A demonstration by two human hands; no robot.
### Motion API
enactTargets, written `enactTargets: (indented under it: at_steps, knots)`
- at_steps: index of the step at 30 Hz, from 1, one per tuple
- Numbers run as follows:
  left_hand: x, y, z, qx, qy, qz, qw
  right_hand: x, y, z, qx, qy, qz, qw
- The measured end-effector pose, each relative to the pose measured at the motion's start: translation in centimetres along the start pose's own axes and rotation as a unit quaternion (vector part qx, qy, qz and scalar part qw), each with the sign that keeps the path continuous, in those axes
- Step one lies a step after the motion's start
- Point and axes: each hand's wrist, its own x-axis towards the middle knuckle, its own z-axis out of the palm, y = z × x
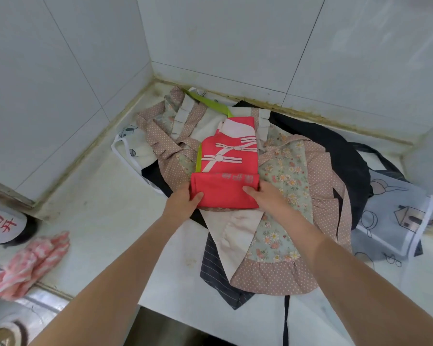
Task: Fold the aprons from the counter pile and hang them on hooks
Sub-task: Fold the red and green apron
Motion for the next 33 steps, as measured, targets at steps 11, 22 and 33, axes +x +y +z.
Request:
enactTargets:
  at_steps: [11, 22, 33]
  knots:
    - [1.6, 0.9, 1.2, 0.359, 0.148, 0.227, 0.893, 3.3, 0.0, 0.2, -0.16, 0.03, 0.087, 0.983]
    - [3.5, 2.9, 0.4, 0.484, -0.192, 0.172, 0.836, 1.8, -0.5, 0.2, -0.342, 0.123, -0.132, 0.922]
    - [4.4, 4.8, -2.1, 0.349, -0.247, 0.149, 0.892, 2.4, -0.3, -1.1, -0.477, -0.183, -0.2, 0.836]
